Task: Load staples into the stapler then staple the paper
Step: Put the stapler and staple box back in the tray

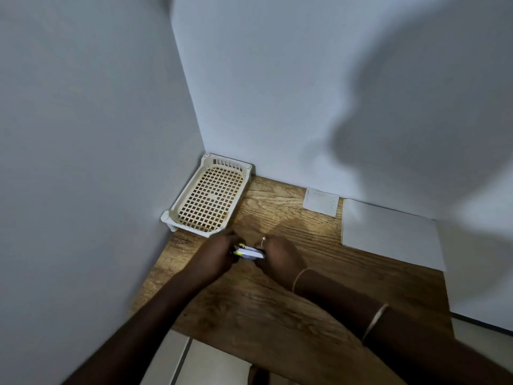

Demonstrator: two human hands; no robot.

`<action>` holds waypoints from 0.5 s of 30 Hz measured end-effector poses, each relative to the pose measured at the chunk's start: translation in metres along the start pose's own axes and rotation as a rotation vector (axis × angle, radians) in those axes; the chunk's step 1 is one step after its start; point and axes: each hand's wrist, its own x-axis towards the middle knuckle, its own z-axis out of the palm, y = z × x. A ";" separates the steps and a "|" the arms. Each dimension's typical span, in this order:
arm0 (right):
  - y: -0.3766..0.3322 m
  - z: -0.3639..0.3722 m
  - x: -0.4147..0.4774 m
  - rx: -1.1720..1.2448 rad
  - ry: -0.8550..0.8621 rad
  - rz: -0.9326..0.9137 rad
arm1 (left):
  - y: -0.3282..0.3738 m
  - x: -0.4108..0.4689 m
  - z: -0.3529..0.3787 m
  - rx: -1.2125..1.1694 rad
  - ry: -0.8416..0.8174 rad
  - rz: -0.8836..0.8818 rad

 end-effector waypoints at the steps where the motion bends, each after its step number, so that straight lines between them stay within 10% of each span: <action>1: -0.005 -0.005 0.016 0.004 0.016 -0.003 | -0.005 0.009 -0.012 0.010 0.027 -0.008; 15: -0.039 -0.002 0.168 -0.037 0.070 0.028 | -0.091 0.101 -0.082 0.067 0.059 -0.150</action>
